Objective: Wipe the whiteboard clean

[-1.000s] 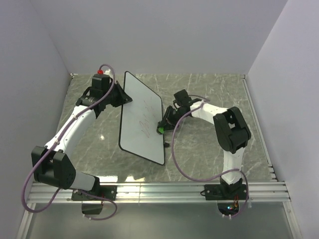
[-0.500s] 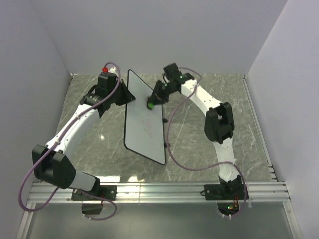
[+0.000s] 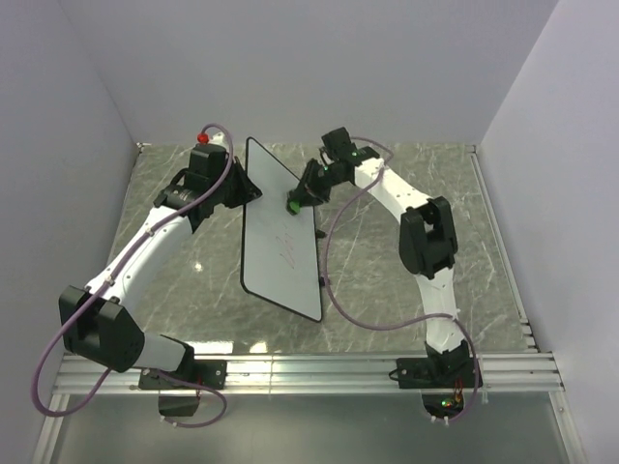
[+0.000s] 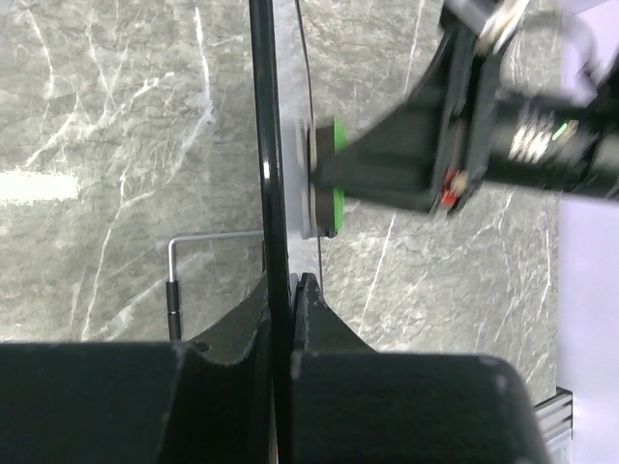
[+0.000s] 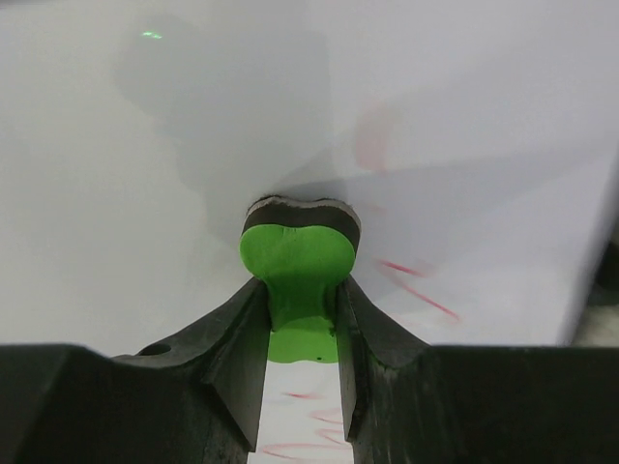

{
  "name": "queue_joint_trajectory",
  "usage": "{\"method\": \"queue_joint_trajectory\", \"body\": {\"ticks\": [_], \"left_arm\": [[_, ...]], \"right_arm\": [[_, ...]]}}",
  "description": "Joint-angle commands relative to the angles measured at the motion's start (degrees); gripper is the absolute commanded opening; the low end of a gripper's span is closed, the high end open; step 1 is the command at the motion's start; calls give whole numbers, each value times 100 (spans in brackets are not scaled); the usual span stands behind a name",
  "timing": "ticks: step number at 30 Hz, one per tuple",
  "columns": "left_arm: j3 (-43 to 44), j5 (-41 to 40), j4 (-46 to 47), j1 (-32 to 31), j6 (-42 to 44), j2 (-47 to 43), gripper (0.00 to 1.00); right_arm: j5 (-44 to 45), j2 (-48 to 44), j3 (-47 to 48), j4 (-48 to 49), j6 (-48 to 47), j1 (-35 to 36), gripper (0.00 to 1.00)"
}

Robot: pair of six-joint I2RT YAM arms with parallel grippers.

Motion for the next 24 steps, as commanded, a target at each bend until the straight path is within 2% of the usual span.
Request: {"method": "queue_joint_trajectory", "body": {"ticks": [1,2,5,9,16,19,24], "left_arm": [[-743,197,-965,-891,1359,685,0],[-734,188,-965,-891,1376,694,0],[-708,223,-938,-891,1385,712,0],[-725,302,-912,-891,1420,721,0],[-690,329,-1026,-953,1543,826,0],[-681,329,-1061,-1014,1605,870,0],[-699,434,-1044,-1093,1605,905,0]], "right_arm": [[432,-272,-1431,25,-460,284,0],[537,-379,-2078,191,-487,267,0],[609,-652,-3074,535,-496,231,0],[512,-697,-3421,852,-320,240,0],[416,-214,-1806,405,-84,231,0],[275,102,-543,211,171,240,0],[204,752,752,61,593,222,0]]}}
